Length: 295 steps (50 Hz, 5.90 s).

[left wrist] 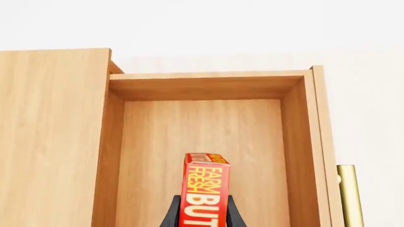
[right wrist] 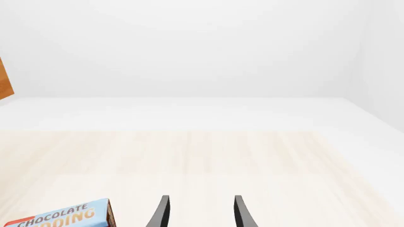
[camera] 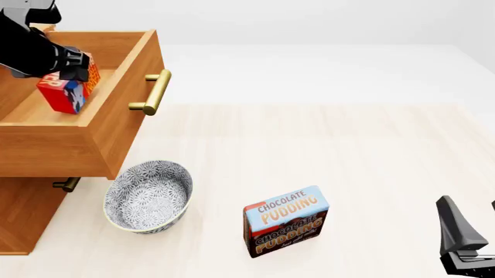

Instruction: Put the butter at the back in the top drawer of the cabinet and close it.

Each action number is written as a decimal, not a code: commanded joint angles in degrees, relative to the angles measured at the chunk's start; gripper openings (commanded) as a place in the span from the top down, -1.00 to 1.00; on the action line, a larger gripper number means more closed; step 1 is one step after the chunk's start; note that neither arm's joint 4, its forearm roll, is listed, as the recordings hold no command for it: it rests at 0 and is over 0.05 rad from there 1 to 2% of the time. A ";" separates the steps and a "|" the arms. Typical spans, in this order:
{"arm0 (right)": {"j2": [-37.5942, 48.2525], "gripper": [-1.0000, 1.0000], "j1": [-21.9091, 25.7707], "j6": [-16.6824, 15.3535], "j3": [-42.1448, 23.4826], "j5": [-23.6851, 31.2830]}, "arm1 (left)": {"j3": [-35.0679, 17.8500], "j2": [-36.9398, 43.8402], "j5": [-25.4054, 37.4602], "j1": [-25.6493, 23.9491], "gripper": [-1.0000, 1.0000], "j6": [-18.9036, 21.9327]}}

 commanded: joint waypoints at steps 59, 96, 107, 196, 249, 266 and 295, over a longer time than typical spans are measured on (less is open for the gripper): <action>0.00 -1.00 0.00 0.00 0.00 0.00 | -13.79 -11.17 0.46 -18.17 -1.00 -4.55; 0.00 -1.00 0.00 0.00 0.00 0.00 | -2.33 -2.09 -15.54 -32.39 -1.00 -11.91; 0.00 -1.00 0.00 0.00 0.00 0.00 | -1.60 1.12 -17.32 -33.37 -1.00 -12.86; 0.00 -1.00 0.00 0.00 0.00 0.00 | 5.88 8.60 -23.87 -27.80 -1.00 -13.67; 0.00 -1.00 0.00 0.00 0.00 0.00 | 15.01 1.72 -26.04 -20.41 -1.00 -12.86; 0.00 -1.00 0.00 0.00 0.00 0.00 | 17.11 -0.30 -25.80 -17.22 -1.00 -11.75; 0.00 -1.00 0.00 0.00 0.00 0.00 | 22.00 -4.29 -26.57 -10.48 -1.00 -10.66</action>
